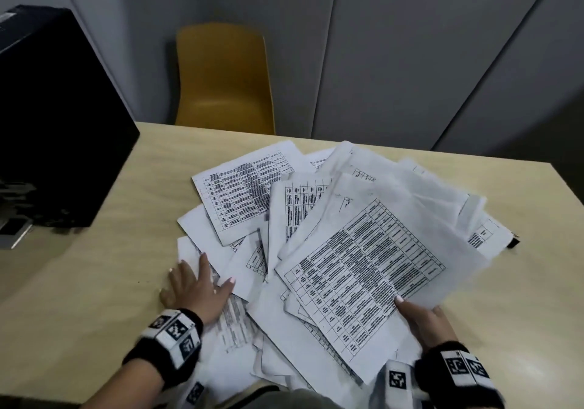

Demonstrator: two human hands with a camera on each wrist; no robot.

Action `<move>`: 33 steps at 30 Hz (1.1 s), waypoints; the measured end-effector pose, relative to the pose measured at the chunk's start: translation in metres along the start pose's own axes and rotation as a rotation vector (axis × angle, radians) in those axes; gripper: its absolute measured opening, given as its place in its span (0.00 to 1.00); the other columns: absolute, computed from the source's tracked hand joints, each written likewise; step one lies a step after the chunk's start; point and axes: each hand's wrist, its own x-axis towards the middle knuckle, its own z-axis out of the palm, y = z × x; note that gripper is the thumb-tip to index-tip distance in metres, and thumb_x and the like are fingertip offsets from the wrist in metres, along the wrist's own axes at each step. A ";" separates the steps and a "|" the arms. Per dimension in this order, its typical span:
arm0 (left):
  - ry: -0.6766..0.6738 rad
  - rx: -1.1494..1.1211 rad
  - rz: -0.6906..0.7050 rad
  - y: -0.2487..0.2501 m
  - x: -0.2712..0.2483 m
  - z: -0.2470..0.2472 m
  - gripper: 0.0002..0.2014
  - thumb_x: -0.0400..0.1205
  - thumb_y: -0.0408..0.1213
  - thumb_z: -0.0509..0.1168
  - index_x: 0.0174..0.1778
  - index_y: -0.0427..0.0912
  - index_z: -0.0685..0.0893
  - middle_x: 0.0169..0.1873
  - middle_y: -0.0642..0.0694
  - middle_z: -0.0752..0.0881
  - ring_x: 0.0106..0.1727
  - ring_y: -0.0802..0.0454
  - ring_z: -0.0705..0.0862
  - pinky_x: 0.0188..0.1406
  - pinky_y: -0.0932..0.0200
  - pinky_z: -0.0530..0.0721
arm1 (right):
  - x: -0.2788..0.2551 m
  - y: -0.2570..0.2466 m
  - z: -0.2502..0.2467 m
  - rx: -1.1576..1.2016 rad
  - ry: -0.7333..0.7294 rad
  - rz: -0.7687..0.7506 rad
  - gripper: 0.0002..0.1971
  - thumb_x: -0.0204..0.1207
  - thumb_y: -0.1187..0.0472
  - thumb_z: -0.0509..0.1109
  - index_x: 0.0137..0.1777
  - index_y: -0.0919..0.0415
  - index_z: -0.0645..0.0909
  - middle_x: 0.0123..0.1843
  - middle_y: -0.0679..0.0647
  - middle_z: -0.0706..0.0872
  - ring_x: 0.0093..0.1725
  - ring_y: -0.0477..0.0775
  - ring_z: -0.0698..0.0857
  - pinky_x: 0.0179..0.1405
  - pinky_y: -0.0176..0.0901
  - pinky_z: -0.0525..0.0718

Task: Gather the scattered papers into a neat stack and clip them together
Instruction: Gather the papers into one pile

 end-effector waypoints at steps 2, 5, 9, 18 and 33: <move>0.079 0.031 0.046 0.010 -0.005 -0.001 0.39 0.79 0.62 0.52 0.81 0.54 0.40 0.83 0.42 0.40 0.81 0.39 0.31 0.78 0.36 0.38 | 0.005 0.005 -0.005 0.026 -0.015 -0.001 0.04 0.73 0.76 0.68 0.38 0.78 0.79 0.23 0.56 0.86 0.17 0.41 0.82 0.17 0.24 0.77; 0.184 0.081 0.188 0.023 0.014 -0.019 0.36 0.81 0.57 0.53 0.82 0.55 0.44 0.83 0.49 0.39 0.82 0.40 0.32 0.79 0.37 0.41 | 0.014 0.014 -0.011 0.016 0.037 0.038 0.17 0.70 0.72 0.73 0.54 0.84 0.77 0.27 0.61 0.89 0.19 0.41 0.84 0.18 0.23 0.78; -0.058 0.340 0.257 0.036 0.046 -0.037 0.34 0.83 0.61 0.42 0.82 0.51 0.40 0.83 0.50 0.37 0.81 0.41 0.30 0.79 0.34 0.38 | 0.025 0.028 -0.018 0.003 0.026 0.110 0.37 0.58 0.57 0.83 0.61 0.81 0.75 0.21 0.49 0.87 0.16 0.35 0.77 0.15 0.22 0.72; -0.144 0.330 0.563 0.003 -0.010 -0.017 0.47 0.62 0.76 0.34 0.73 0.58 0.71 0.76 0.52 0.70 0.83 0.44 0.53 0.79 0.43 0.50 | 0.018 0.021 -0.016 -0.037 -0.019 0.128 0.40 0.47 0.52 0.85 0.49 0.86 0.78 0.49 0.84 0.82 0.35 0.61 0.85 0.40 0.40 0.84; 0.046 0.094 0.158 0.025 0.058 -0.032 0.37 0.69 0.56 0.71 0.70 0.45 0.67 0.64 0.43 0.79 0.64 0.41 0.79 0.63 0.45 0.77 | -0.012 -0.009 0.000 0.030 0.002 0.128 0.10 0.72 0.75 0.68 0.51 0.81 0.78 0.18 0.56 0.86 0.11 0.42 0.78 0.11 0.24 0.71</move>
